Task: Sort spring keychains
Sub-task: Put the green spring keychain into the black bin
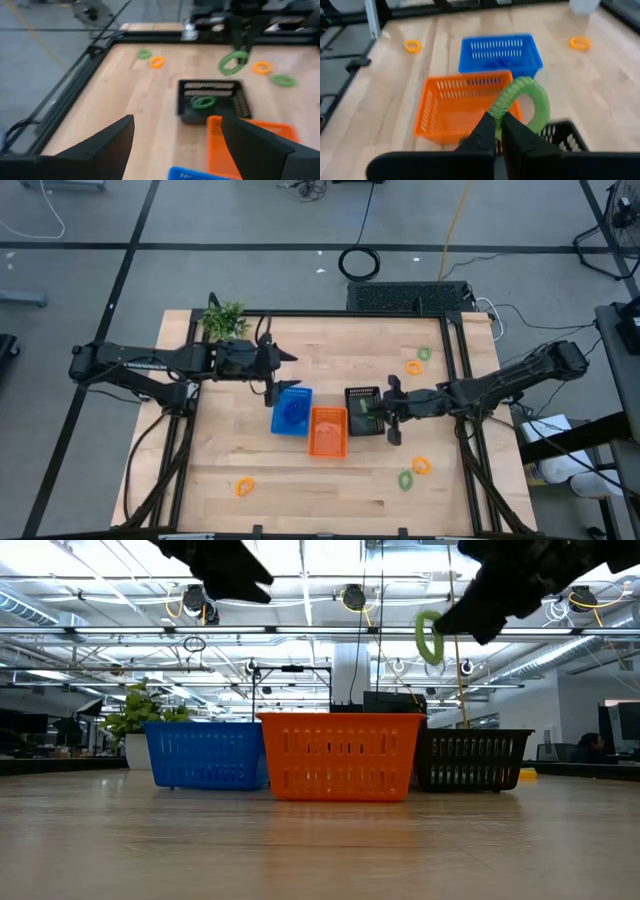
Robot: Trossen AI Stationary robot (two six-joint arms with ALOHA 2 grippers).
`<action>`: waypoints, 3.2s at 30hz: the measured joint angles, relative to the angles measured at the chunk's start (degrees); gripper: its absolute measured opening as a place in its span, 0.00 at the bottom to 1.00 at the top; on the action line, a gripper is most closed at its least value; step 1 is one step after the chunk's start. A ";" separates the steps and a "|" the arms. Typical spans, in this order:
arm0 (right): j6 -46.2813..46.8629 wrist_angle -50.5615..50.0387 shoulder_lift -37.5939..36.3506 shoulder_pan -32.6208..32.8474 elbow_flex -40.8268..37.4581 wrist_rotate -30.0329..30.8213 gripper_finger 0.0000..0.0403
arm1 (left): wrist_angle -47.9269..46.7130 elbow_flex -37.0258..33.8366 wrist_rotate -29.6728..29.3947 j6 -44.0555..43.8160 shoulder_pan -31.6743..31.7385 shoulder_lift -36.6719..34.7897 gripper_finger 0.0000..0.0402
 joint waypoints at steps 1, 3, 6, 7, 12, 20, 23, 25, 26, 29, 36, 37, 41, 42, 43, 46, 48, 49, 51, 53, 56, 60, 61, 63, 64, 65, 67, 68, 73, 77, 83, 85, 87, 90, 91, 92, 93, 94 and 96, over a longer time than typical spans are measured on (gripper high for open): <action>0.82 -1.24 0.00 0.00 0.00 0.03 0.00 | -0.11 -0.31 -1.33 -0.02 0.04 0.00 0.77; 1.89 -3.18 0.04 0.00 0.00 0.01 0.00 | -0.09 -0.84 -3.40 -0.06 0.05 0.00 0.77; 2.06 -3.59 0.04 0.00 0.00 0.01 0.00 | -0.13 -1.31 -4.39 -0.11 0.04 0.02 0.77; 2.06 -3.43 0.04 0.00 0.00 0.01 0.00 | -0.11 -1.31 -4.39 -0.11 0.02 0.04 0.77; 4.10 -3.02 0.10 0.00 -0.09 0.01 0.00 | -0.03 -1.31 -4.35 -0.15 0.02 0.02 0.77; 8.67 -2.81 0.74 -0.06 -2.30 0.14 0.00 | 0.00 -1.31 -0.03 1.33 -0.11 0.02 0.77; 8.54 -2.53 0.74 -0.09 -2.32 0.15 0.00 | -0.19 -1.35 5.61 3.25 0.04 -0.89 0.77; 8.05 -2.50 0.74 -0.09 -2.32 0.18 0.00 | 0.13 -1.34 8.13 4.54 0.42 -2.18 0.77; 7.81 -2.50 0.74 -0.09 -2.32 0.18 0.00 | 0.11 -1.35 8.68 5.09 0.68 -2.88 0.77; 7.61 -2.52 0.74 -0.11 -2.34 0.21 0.00 | 2.62 -3.28 9.30 5.68 1.79 -5.85 0.77; 7.47 -2.52 0.74 -0.11 -2.34 0.21 0.00 | 14.03 -16.48 10.70 2.36 6.96 -17.07 0.77; 7.50 -2.53 0.74 -0.11 -2.36 0.23 0.00 | 15.11 -18.25 10.18 1.40 7.67 -18.78 0.77; 7.55 -2.52 0.74 -0.13 -2.36 0.24 0.00 | 17.91 -22.79 9.72 -1.41 9.27 -24.63 0.77; 7.57 -2.52 0.74 -0.15 -2.36 0.24 0.00 | 18.28 -23.39 9.80 -1.76 9.33 -25.61 0.77; 7.57 -2.52 0.74 -0.15 -2.36 0.23 0.00 | 18.55 -23.78 9.79 -1.93 9.33 -26.38 0.77; 7.57 -2.51 0.74 -0.17 -2.36 0.25 0.00 | 18.50 -24.20 9.78 -1.99 9.18 -27.45 0.77; 7.57 -2.50 0.74 -0.20 -2.36 0.25 0.00 | 18.53 -24.20 9.80 -1.88 9.18 -27.43 0.77; 7.57 -2.50 0.74 -0.20 -2.36 0.25 0.00 | 18.49 -24.20 9.80 -1.82 9.18 -27.41 0.77; 7.60 -2.52 0.74 -0.20 -2.36 0.27 0.00 | 18.50 -24.20 9.80 -1.72 9.18 -27.39 0.77; 7.59 -2.50 0.74 -0.20 -2.36 0.27 0.00 | 18.49 -24.20 9.80 -1.68 9.18 -27.36 0.77; 7.59 -2.50 0.74 -0.20 -2.36 0.27 0.00 | 18.49 -24.20 9.80 -1.66 9.18 -27.36 0.77; 7.61 -2.50 0.74 -0.20 -2.36 0.27 0.01 | 18.49 -24.20 9.80 -1.66 9.18 -27.34 0.77; 7.61 -2.50 0.74 -0.20 -2.36 0.27 0.01 | 18.49 -24.20 9.80 -1.66 9.18 -27.34 0.77; 7.70 -2.50 0.74 -0.20 -2.36 0.27 0.03 | 18.49 -24.20 9.79 -1.64 9.18 -27.34 0.77; 8.00 -2.50 0.74 -0.20 -2.36 0.27 0.04 | 18.49 -24.20 9.80 -1.64 9.18 -27.34 0.77; 8.20 -2.50 0.74 -0.20 -2.36 0.27 0.06 | 18.49 -24.20 9.78 -1.64 9.18 -27.34 0.77; 8.76 -2.50 0.74 -0.20 -2.36 0.29 0.11 | 18.49 -24.20 9.80 -1.64 9.18 -27.34 0.77; 9.08 -2.50 0.74 -0.18 -2.36 0.27 0.14 | 18.49 -24.20 9.80 -1.62 9.18 -27.34 0.77; 9.36 -2.50 0.74 -0.17 -2.36 0.27 0.24 | 18.48 -24.20 9.78 -1.61 9.18 -27.34 0.77; 9.27 -2.52 0.74 -0.17 -2.36 0.33 0.29 | 18.47 -24.20 9.78 -1.62 9.18 -27.34 0.77; 11.08 -2.50 0.72 -0.55 -2.36 5.25 0.30 | 18.47 -24.20 9.78 -1.61 9.18 -27.34 0.77; 12.50 -2.53 0.55 -1.87 -2.36 6.05 0.29 | 18.47 -24.20 9.78 -1.60 9.18 -27.34 0.77; 14.13 -2.84 -0.06 -4.06 -2.36 5.81 0.29 | 18.44 -24.20 9.78 -1.62 9.17 -27.34 0.77; 17.25 -5.65 -1.64 -8.88 -2.11 4.20 0.29 | 18.44 -24.20 9.78 -1.62 9.17 -27.34 0.77; 18.12 -7.76 -2.20 -10.82 -1.70 3.67 0.29 | 18.44 -24.20 9.78 -1.62 9.18 -27.34 0.77; 18.54 -10.03 -2.78 -12.84 -1.20 2.92 0.30 | 18.44 -24.20 9.78 -1.62 9.18 -27.34 0.77; 18.76 -12.67 -3.31 -15.08 -0.80 2.94 0.31 | 18.44 -24.20 9.78 -1.62 9.18 -27.34 0.77; 19.23 -16.09 -3.81 -17.44 -0.31 2.93 0.31 | 18.44 -24.20 9.78 -1.62 9.18 -27.34 0.77; 20.65 -23.25 -4.38 -22.88 0.74 2.97 0.32 | 18.44 -24.20 9.78 -1.62 9.18 -27.34 0.77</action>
